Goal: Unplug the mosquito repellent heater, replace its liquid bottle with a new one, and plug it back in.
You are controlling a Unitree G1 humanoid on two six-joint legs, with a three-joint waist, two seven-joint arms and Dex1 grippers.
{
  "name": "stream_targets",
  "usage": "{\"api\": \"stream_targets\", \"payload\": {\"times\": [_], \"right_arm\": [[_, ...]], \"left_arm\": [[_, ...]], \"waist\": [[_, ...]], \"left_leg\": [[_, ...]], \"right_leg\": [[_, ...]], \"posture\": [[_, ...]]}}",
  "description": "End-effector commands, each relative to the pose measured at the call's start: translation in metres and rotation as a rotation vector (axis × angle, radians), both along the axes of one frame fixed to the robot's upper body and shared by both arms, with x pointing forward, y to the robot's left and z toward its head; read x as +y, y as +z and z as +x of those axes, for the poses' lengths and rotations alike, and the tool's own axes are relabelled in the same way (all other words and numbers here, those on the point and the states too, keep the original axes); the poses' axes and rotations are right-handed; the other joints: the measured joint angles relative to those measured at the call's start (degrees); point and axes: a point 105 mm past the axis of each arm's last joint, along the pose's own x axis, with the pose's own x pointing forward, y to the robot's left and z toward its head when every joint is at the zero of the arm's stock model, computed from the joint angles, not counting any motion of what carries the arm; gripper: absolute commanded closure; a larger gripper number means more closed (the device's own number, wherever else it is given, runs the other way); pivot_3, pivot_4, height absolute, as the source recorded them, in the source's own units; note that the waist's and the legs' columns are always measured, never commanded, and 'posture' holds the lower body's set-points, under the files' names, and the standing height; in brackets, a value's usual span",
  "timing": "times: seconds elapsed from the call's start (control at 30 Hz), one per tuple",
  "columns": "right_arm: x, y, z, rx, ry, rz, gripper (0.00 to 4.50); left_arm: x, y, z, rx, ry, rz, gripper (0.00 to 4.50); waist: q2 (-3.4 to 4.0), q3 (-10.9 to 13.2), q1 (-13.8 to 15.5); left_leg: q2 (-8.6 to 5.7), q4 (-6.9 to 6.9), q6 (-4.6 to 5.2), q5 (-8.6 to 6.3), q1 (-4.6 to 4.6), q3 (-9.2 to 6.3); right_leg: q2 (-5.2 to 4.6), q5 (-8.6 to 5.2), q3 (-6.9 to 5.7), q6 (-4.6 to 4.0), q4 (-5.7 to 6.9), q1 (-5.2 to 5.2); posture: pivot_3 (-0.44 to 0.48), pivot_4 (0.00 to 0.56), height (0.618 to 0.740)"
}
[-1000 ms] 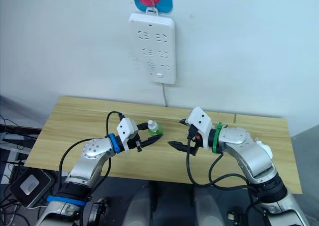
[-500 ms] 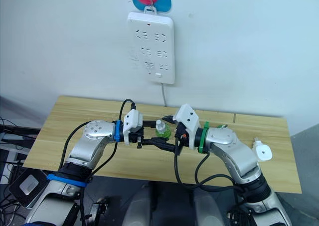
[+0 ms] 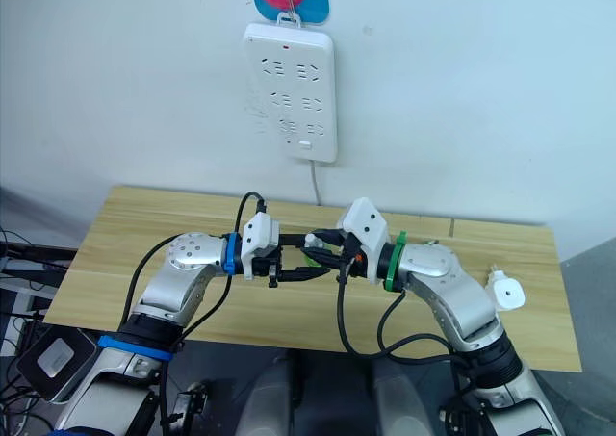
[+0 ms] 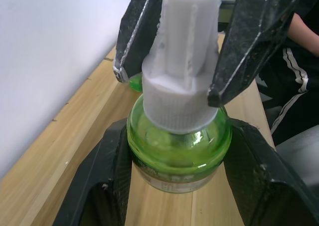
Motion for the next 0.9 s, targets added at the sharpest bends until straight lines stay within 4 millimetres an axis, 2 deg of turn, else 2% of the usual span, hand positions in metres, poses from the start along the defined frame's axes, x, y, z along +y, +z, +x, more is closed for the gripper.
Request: {"api": "stream_targets", "payload": {"times": [0.03,0.13,0.23,0.33,0.4,0.57,0.73,0.8,0.9], "right_arm": [[0.006,0.016,-0.019,0.011,0.191,0.035,3.51],[0.008,0.025,-0.033,0.032,0.428,0.012,3.51],[0.003,0.017,-0.037,0.023,0.665,-0.086,3.51],[0.001,0.011,-0.028,-0.024,0.772,-0.165,3.51],[0.002,0.014,-0.021,-0.039,0.788,-0.175,3.51],[-0.013,0.019,-0.01,-0.057,0.761,-0.195,1.77],[-0.053,0.01,-0.001,-0.04,0.61,-0.262,0.01],[-0.064,0.007,0.004,-0.04,0.503,-0.263,0.01],[-0.062,0.007,0.002,-0.055,0.344,-0.203,0.01]], "left_arm": [[-0.005,0.008,-0.016,-0.036,-0.07,-0.017,2.27],[-0.011,0.007,-0.037,-0.034,-0.182,0.014,2.27],[-0.012,0.004,-0.062,-0.009,-0.303,0.059,2.27],[-0.01,-0.001,-0.079,0.01,-0.382,0.1,2.27],[-0.01,-0.003,-0.082,0.013,-0.397,0.111,2.27],[-0.009,-0.004,-0.067,-0.001,-0.34,0.109,2.27],[-0.004,0.001,-0.039,-0.03,-0.224,0.088,2.27],[-0.002,0.006,-0.026,-0.033,-0.163,0.065,2.27],[0.002,0.013,-0.01,-0.027,-0.06,0.018,2.27]], "waist": [[0.0,0.0,-0.02],[0.0,0.0,0.06],[0.01,-0.01,0.18],[0.0,-0.01,0.36],[0.01,-0.01,0.51],[0.01,-0.01,1.77],[0.0,-0.01,3.02],[0.0,-0.01,3.02],[0.0,-0.01,2.54]], "left_leg": [[0.0,0.0,0.0,0.0,0.0,0.0],[0.01,0.02,0.0,0.0,0.0,0.01],[0.02,0.03,0.01,0.0,0.05,-0.07],[0.01,0.03,0.02,0.0,0.08,-0.14],[0.01,0.03,0.02,0.01,0.07,-0.17],[0.0,0.07,0.01,0.01,0.05,-0.23],[-0.04,0.14,0.01,0.01,0.01,-0.27],[-0.03,0.15,0.01,0.01,0.01,-0.35],[-0.02,0.15,0.01,0.01,0.0,-0.39]], "right_leg": [[0.0,0.01,0.0,-0.01,0.0,0.0],[0.0,0.02,0.01,-0.04,0.03,0.0],[0.02,0.01,-0.07,-0.01,0.05,0.04],[0.02,0.0,-0.13,-0.01,0.05,0.09],[0.02,0.02,-0.16,-0.04,0.06,0.07],[0.0,0.1,-0.22,-0.18,0.06,0.1],[-0.06,0.11,-0.28,-0.2,0.05,0.1],[-0.05,0.11,-0.34,-0.21,0.05,0.13],[-0.03,0.11,-0.36,-0.21,0.08,0.12]], "posture": [[0.03,0.308,0.74],[0.065,0.31,0.74],[0.102,0.301,0.74],[0.122,0.295,0.74],[0.118,0.293,0.74],[0.09,0.3,0.74],[0.062,0.3,0.74],[0.056,0.301,0.74],[0.042,0.305,0.74]]}}
